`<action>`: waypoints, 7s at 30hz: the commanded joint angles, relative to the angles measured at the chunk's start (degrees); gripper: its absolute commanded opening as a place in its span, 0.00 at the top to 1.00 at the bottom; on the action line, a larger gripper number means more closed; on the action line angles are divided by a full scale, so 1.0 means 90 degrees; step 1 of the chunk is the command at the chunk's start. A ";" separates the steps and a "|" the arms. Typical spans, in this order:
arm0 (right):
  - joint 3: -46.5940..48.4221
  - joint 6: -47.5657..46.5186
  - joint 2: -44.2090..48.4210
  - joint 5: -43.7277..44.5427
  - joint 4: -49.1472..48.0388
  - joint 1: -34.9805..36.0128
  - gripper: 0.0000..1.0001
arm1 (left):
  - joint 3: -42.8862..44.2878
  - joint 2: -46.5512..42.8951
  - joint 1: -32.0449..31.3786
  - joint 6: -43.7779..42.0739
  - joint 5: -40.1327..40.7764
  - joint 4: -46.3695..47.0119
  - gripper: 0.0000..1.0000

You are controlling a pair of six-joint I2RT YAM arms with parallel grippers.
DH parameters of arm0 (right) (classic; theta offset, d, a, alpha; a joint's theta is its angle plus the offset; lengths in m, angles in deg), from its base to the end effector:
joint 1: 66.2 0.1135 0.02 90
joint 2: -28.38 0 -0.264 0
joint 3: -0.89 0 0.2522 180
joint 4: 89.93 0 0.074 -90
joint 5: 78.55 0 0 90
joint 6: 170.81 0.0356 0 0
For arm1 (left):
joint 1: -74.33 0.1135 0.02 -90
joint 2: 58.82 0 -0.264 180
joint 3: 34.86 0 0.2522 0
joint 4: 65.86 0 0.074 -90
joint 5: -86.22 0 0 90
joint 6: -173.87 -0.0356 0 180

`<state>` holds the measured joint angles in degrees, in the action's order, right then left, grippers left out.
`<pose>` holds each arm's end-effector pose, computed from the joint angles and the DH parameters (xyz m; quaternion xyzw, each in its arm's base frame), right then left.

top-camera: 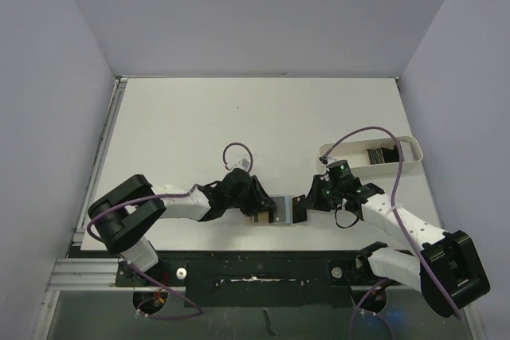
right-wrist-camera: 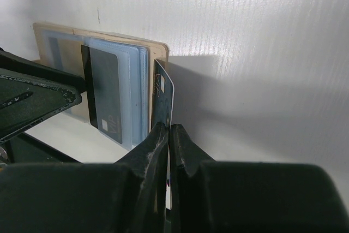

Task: Put the credit cards into the card holder
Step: Insert the credit card into the card holder.

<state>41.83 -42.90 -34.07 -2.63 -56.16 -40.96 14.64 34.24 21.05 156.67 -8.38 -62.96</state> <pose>0.1721 0.0907 0.1659 0.0682 0.9455 0.2547 0.1910 0.1770 -0.2421 0.1320 -0.1374 0.8977 -0.3883 0.1566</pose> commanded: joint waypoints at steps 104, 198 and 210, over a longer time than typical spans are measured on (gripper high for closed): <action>0.0673 0.0675 -0.0851 -0.1146 -0.1538 0.0816 1.00 | -0.0072 -0.1355 0.0273 -0.1583 0.0874 -0.2703 0.72; -0.0228 0.1375 -0.1809 -0.0161 -0.3024 0.1082 1.00 | -0.0628 -0.1274 0.0255 -0.0941 0.0157 -0.1799 0.79; -0.0605 0.1267 -0.1562 0.0136 -0.3487 0.1109 1.00 | -0.0697 -0.1138 0.0238 -0.0723 0.0018 -0.1737 0.80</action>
<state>38.27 -29.39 -49.92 -7.20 -86.54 -31.48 9.55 22.48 24.15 149.02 -4.12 -78.71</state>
